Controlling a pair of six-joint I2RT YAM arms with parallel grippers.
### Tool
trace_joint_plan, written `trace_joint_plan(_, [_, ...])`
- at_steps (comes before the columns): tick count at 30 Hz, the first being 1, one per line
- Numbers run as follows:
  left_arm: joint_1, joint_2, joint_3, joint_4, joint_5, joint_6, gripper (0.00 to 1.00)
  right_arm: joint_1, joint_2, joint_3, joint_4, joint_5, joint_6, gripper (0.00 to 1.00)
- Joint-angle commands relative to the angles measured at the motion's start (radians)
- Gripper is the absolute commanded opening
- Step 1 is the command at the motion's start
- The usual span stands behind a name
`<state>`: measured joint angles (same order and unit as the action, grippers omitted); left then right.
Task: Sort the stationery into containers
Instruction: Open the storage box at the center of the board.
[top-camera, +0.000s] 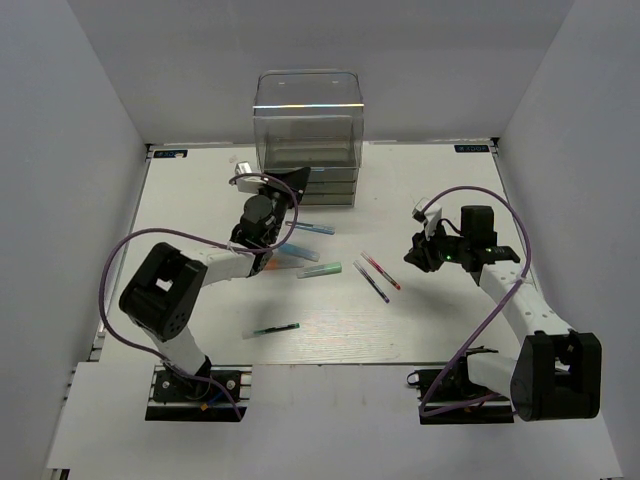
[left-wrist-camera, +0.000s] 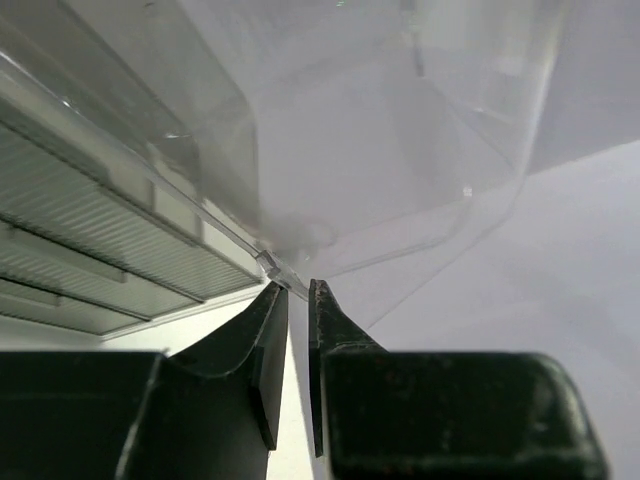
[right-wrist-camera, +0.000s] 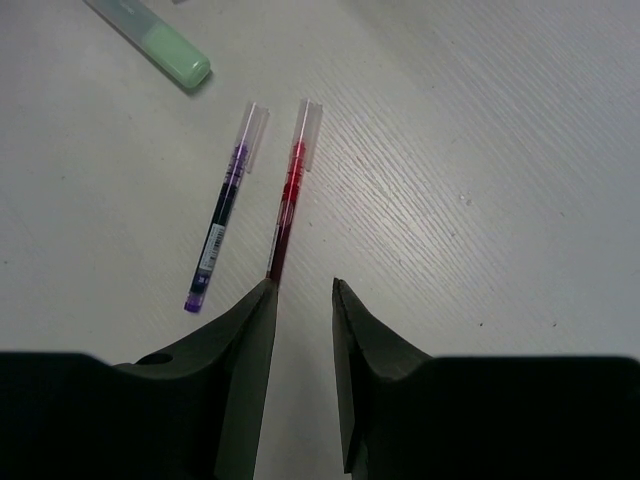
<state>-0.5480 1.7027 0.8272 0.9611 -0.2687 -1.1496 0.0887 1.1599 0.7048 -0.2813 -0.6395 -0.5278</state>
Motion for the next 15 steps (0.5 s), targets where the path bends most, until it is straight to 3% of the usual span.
trace_joint_plan(1, [-0.030,-0.103,-0.025,0.025,0.011,0.025,0.00,0.006,-0.023,0.002,0.017,-0.028,-0.009,0.35])
trace_joint_plan(15, [-0.070,-0.181,-0.086,0.016,-0.038,0.034,0.00,0.042,-0.008,0.030,0.027,-0.045,-0.020,0.35])
